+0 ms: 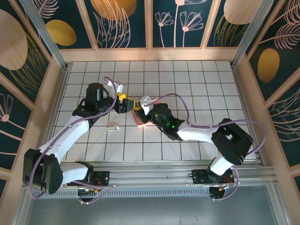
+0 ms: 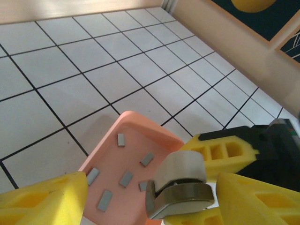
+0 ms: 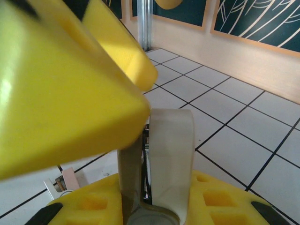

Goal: Load the staples into the stapler

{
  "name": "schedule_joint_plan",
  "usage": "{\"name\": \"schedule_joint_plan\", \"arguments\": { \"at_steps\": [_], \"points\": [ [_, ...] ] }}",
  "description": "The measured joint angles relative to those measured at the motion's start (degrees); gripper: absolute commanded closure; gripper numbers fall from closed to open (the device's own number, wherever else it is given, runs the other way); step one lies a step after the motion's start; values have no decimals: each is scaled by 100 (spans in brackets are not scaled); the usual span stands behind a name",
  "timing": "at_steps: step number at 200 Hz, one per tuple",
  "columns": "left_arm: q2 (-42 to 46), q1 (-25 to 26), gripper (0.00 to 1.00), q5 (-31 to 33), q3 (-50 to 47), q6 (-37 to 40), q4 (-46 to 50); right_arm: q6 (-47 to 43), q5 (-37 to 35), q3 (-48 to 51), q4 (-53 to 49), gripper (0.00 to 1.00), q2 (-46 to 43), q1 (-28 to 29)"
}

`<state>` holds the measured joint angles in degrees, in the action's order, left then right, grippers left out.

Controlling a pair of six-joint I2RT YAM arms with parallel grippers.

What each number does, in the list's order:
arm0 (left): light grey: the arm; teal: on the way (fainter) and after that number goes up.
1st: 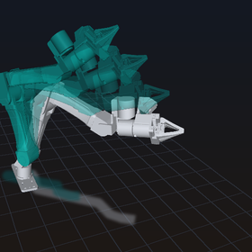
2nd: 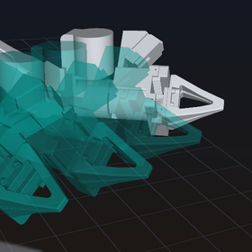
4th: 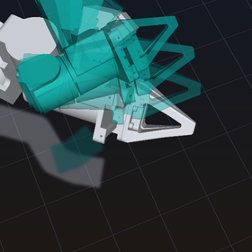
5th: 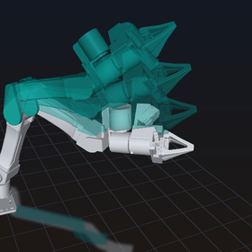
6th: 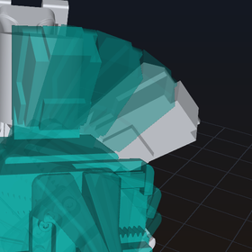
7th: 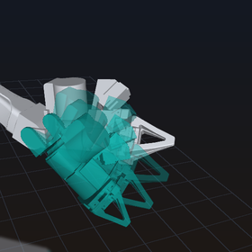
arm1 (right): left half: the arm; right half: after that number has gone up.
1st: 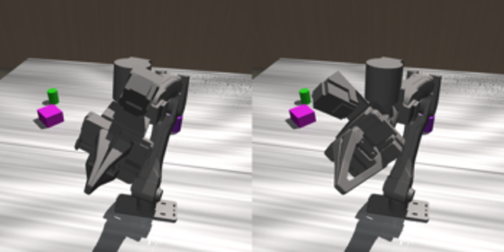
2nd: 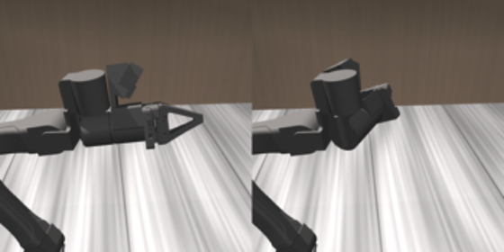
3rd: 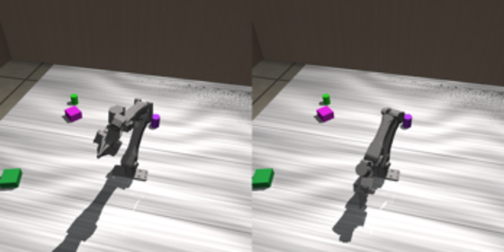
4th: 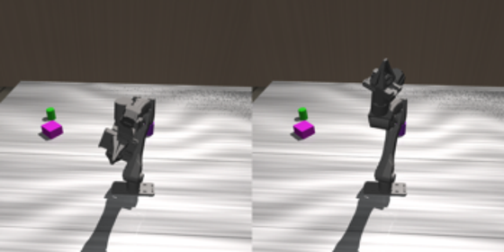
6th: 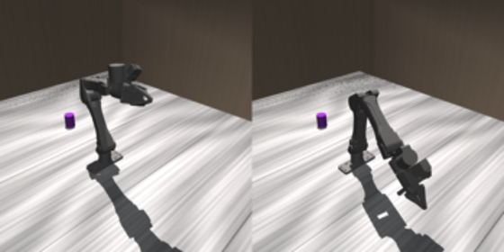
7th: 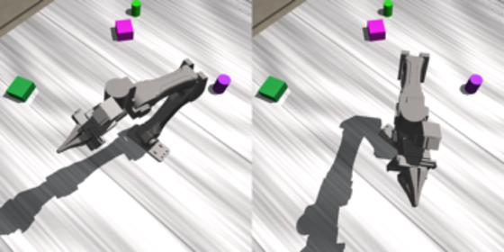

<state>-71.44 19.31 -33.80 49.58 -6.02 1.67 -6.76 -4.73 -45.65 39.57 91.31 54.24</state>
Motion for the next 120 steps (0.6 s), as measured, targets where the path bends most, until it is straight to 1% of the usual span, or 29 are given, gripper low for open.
{"name": "schedule_joint_plan", "arguments": {
  "at_steps": [99, 110, 120],
  "points": [
    [-103, 74, 29, 22, 15, 175, 31, -87, -144, -2, 271, 83, 63, 87],
    [-111, 74, 30, 22, 15, 192, 31, -101, -149, -2, 273, 83, 63, 92],
    [-125, 74, 33, 15, 15, 201, 31, -136, -164, -2, 273, 83, 63, 94]
  ]
}}
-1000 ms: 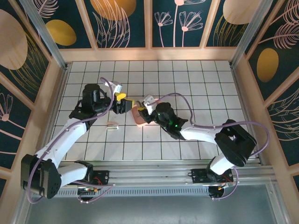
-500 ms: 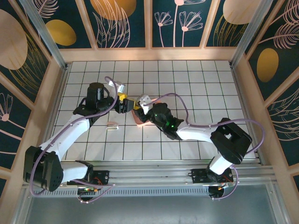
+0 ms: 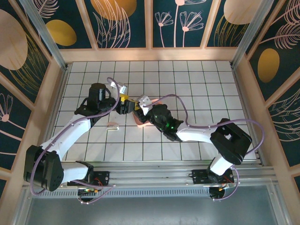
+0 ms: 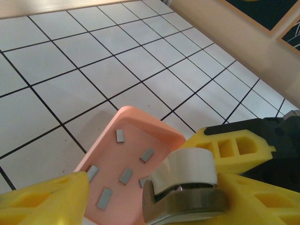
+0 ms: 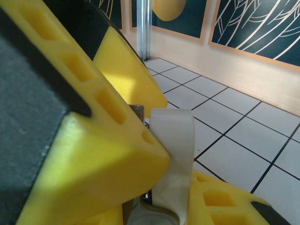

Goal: Load the staples into the stapler

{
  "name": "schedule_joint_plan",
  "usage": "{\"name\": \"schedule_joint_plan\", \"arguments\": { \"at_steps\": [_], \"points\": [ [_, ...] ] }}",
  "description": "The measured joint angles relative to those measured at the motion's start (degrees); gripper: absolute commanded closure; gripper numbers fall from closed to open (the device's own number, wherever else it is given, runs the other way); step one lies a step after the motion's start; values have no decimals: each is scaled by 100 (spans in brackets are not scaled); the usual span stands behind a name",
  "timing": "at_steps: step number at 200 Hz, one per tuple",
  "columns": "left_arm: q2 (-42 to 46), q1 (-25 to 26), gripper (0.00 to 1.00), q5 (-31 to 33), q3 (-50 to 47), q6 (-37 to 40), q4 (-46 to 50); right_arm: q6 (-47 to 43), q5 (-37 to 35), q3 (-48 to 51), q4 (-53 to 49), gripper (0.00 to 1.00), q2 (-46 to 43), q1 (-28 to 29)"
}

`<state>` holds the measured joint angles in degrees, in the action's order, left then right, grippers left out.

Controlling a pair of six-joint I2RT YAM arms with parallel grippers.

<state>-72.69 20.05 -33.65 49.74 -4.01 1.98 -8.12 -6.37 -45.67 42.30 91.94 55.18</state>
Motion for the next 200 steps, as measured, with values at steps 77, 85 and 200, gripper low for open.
{"name": "schedule_joint_plan", "arguments": {
  "at_steps": [77, 85, 200],
  "points": [
    [-22, 87, 89, -264, 22, 404, -37, -101, -120, 4, 39, 77, 48, 0],
    [-22, 85, 94, -243, 22, 476, -42, -101, -133, 7, 44, 65, 48, 0],
    [2, 48, 100, -1357, 44, 2474, 55, -136, 2284, 1016, -396, 46, -1843, -1115]
  ]
}}
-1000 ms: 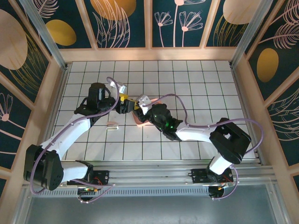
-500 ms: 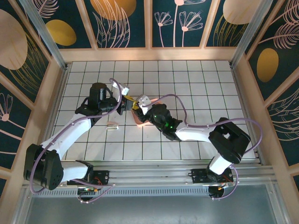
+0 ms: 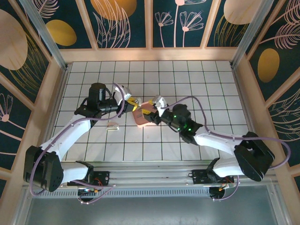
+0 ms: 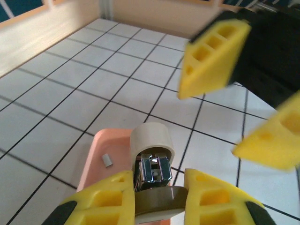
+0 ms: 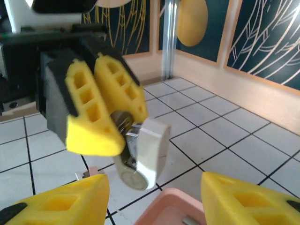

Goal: Load the staples into the stapler

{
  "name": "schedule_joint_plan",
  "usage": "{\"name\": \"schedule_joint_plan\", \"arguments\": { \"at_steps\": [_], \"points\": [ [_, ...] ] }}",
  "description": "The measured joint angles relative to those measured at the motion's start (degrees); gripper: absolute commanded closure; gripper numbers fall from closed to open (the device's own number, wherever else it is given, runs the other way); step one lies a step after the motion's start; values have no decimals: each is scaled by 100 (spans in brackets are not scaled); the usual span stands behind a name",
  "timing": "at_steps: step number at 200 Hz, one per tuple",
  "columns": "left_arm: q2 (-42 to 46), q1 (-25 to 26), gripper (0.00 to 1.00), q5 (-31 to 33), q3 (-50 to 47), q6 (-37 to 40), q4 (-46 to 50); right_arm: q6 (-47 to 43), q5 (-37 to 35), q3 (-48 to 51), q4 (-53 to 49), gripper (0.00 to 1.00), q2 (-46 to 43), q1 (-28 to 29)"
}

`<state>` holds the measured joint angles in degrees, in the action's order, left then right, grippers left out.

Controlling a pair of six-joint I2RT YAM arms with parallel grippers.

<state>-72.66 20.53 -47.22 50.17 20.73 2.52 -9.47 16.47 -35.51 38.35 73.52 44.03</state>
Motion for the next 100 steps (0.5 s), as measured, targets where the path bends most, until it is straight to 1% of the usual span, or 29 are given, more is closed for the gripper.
{"name": "schedule_joint_plan", "arguments": {
  "at_steps": [16, 48, 71, 100],
  "points": [
    [-52, 0, 100, -339, 22, 365, 103, -144, 503, -70, -304, 45, 17, -153],
    [-59, 0, 100, -787, 22, 1054, 275, -664, 1241, -546, -1119, 44, 245, -168],
    [-59, 0, 100, -922, 22, 1471, 444, -968, 1578, -846, -1515, 44, 332, -181],
    [-52, 0, 100, -935, 20, 1731, 514, -901, 1845, -1036, -1733, 44, 374, -280]
  ]
}}
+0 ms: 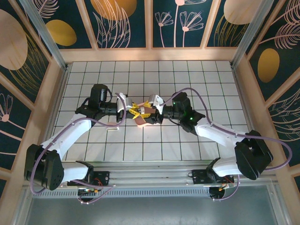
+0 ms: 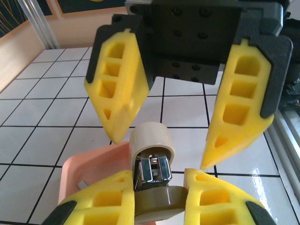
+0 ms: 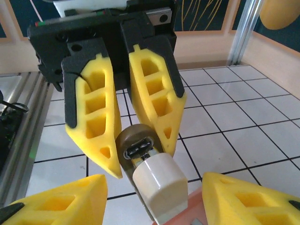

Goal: Load the staples into the stapler

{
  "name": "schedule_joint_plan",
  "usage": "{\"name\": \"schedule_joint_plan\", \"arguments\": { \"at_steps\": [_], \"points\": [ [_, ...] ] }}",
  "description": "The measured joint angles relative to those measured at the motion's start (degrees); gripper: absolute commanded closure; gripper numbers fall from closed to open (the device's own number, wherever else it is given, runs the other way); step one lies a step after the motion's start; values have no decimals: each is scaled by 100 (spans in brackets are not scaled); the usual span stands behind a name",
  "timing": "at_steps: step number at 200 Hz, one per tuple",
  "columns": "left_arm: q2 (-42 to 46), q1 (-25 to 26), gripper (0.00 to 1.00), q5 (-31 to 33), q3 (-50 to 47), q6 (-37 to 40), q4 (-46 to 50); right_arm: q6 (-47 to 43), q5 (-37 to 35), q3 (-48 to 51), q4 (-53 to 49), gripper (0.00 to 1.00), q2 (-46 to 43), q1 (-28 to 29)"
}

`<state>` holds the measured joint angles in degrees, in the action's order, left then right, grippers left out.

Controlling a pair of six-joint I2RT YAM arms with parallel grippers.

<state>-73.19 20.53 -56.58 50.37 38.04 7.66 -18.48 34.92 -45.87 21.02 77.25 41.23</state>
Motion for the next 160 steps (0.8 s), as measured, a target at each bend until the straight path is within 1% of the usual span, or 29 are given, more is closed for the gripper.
{"name": "schedule_joint_plan", "arguments": {
  "at_steps": [42, 78, 103, 126, 137, 160],
  "points": [
    [122, 0, 100, 2, -15, 142, -15, 592, 48, -114, 2, 46, 164, -33],
    [133, 0, 100, 42, -17, 210, -59, 1049, -120, -111, 4, 48, 212, -120],
    [168, -24, 100, 129, -33, 249, -144, 1539, -125, 81, 256, 50, 197, -481],
    [181, -26, 100, 101, -55, 249, -142, 2057, -326, 326, 426, 51, 197, -852],
    [192, -26, 100, 103, -57, 249, -146, 2256, -363, 393, 468, 50, 197, -1008],
    [247, -26, 100, 125, -122, 234, -254, 2828, -321, 468, 540, 42, 197, -1222]
  ]
}}
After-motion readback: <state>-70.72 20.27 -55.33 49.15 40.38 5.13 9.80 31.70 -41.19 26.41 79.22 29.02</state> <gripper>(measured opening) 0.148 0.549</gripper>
